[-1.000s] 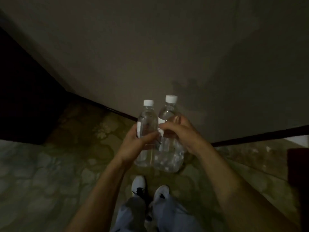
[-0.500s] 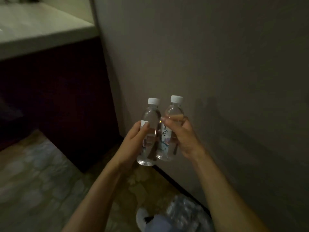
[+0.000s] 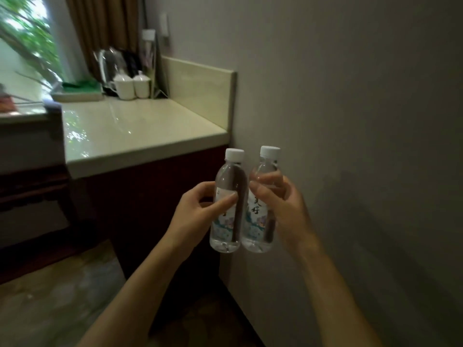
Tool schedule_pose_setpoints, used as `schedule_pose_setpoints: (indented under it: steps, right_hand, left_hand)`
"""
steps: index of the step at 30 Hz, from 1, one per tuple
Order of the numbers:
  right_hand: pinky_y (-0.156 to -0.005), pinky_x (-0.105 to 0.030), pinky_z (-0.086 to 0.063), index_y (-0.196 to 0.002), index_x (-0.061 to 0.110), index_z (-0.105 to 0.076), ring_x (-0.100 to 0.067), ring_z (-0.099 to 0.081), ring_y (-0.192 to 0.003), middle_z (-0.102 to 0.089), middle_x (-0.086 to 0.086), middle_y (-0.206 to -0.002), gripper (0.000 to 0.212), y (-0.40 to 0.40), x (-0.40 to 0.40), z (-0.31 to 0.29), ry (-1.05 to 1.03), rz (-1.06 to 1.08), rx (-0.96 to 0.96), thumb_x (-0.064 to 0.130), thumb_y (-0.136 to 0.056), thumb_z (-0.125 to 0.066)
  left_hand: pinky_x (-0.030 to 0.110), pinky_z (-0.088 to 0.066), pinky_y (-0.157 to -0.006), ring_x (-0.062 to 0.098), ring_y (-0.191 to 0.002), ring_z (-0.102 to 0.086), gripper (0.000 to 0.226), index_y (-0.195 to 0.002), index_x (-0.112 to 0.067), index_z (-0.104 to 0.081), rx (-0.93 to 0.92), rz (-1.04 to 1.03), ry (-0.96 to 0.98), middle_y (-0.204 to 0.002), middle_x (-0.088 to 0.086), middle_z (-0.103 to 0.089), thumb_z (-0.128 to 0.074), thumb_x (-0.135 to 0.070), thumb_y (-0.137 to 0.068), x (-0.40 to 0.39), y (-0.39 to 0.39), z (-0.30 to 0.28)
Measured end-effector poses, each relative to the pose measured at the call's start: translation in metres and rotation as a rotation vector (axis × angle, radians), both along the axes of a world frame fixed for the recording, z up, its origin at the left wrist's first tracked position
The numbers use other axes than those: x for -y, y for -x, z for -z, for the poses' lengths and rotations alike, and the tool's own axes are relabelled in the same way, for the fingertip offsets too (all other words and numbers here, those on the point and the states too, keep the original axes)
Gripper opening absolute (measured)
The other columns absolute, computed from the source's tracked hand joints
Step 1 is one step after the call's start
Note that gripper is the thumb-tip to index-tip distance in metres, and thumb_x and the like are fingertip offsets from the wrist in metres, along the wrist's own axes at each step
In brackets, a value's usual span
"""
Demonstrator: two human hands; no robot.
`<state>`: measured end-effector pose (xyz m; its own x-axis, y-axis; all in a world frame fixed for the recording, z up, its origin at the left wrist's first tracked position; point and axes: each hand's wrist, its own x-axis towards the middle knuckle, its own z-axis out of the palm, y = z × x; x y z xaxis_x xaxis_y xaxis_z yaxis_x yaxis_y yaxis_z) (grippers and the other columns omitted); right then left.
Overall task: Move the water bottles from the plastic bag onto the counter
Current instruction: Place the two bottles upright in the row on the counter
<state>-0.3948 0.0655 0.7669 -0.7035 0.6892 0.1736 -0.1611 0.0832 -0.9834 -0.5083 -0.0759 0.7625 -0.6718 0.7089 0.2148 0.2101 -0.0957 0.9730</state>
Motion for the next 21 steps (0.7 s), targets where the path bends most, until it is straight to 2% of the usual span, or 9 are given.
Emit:
schedule_pose_setpoints:
  steps: [5, 10, 13, 15, 17, 19, 21]
  right_hand:
    - [-0.082, -0.047, -0.059, -0.111, 0.02, -0.063, -0.021, -0.072, -0.093, -0.072, -0.006, -0.102, 0.048, 0.072, -0.008, -0.026, -0.049, -0.086, -0.048, 0.036, -0.069, -0.08]
    - [-0.082, -0.049, -0.059, -0.114, 0.026, -0.062, -0.02, -0.071, -0.096, -0.072, 0.0, -0.1, 0.052, 0.143, 0.001, -0.046, -0.102, -0.146, -0.083, 0.042, -0.069, -0.081]
    - [-0.079, -0.04, -0.061, -0.118, 0.023, -0.059, -0.016, -0.071, -0.093, -0.072, 0.001, -0.096, 0.057, 0.182, 0.008, -0.057, -0.104, -0.176, -0.122, 0.041, -0.066, -0.075]
    - [-0.072, -0.029, -0.06, -0.111, 0.022, -0.061, -0.011, -0.071, -0.087, -0.07, 0.008, -0.086, 0.05, 0.209, 0.014, -0.065, -0.121, -0.178, -0.149, 0.04, -0.066, -0.073]
    - [-0.07, -0.028, -0.058, -0.099, 0.02, -0.062, -0.01, -0.071, -0.087, -0.071, 0.011, -0.082, 0.037, 0.243, 0.022, -0.068, -0.155, -0.13, -0.173, 0.038, -0.068, -0.074]
    - [-0.081, -0.037, -0.058, -0.11, 0.014, -0.062, -0.014, -0.068, -0.098, -0.071, 0.009, -0.095, 0.049, 0.27, 0.027, -0.07, -0.186, -0.08, -0.177, 0.04, -0.071, -0.077]
    - [-0.091, -0.044, -0.055, -0.127, 0.019, -0.057, -0.018, -0.065, -0.11, -0.069, 0.003, -0.112, 0.066, 0.306, 0.038, -0.069, -0.215, -0.035, -0.18, 0.046, -0.071, -0.078]
  left_hand:
    - [0.026, -0.059, -0.071, 0.011, -0.089, -0.071, 0.051, -0.107, -0.017, -0.065, -0.157, -0.143, 0.019, -0.1, -0.002, -0.07, -0.076, -0.045, -0.066, -0.004, 0.068, -0.022]
    - [0.02, -0.055, -0.07, 0.005, -0.09, -0.066, 0.052, -0.101, -0.019, -0.061, -0.304, -0.254, 0.033, -0.099, -0.006, -0.067, -0.074, -0.052, -0.063, 0.008, 0.131, -0.043]
    - [0.023, -0.056, -0.074, 0.007, -0.096, -0.064, 0.059, -0.103, -0.018, -0.06, -0.321, -0.259, 0.042, -0.104, -0.005, -0.065, -0.073, -0.056, -0.06, 0.017, 0.174, -0.057]
    - [0.021, -0.057, -0.071, 0.009, -0.094, -0.066, 0.057, -0.105, -0.02, -0.059, -0.288, -0.249, 0.029, -0.106, -0.006, -0.064, -0.075, -0.052, -0.061, 0.022, 0.203, -0.065]
    - [0.018, -0.056, -0.069, 0.008, -0.092, -0.066, 0.057, -0.11, -0.021, -0.059, -0.281, -0.24, 0.009, -0.11, -0.006, -0.063, -0.075, -0.049, -0.063, 0.027, 0.237, -0.07]
    - [0.017, -0.053, -0.07, 0.006, -0.093, -0.064, 0.058, -0.113, -0.021, -0.058, -0.279, -0.237, -0.011, -0.113, -0.008, -0.062, -0.075, -0.048, -0.065, 0.03, 0.262, -0.073]
    - [0.017, -0.053, -0.071, 0.006, -0.094, -0.064, 0.057, -0.114, -0.02, -0.057, -0.278, -0.213, -0.043, -0.111, -0.01, -0.061, -0.076, -0.045, -0.067, 0.037, 0.298, -0.074]
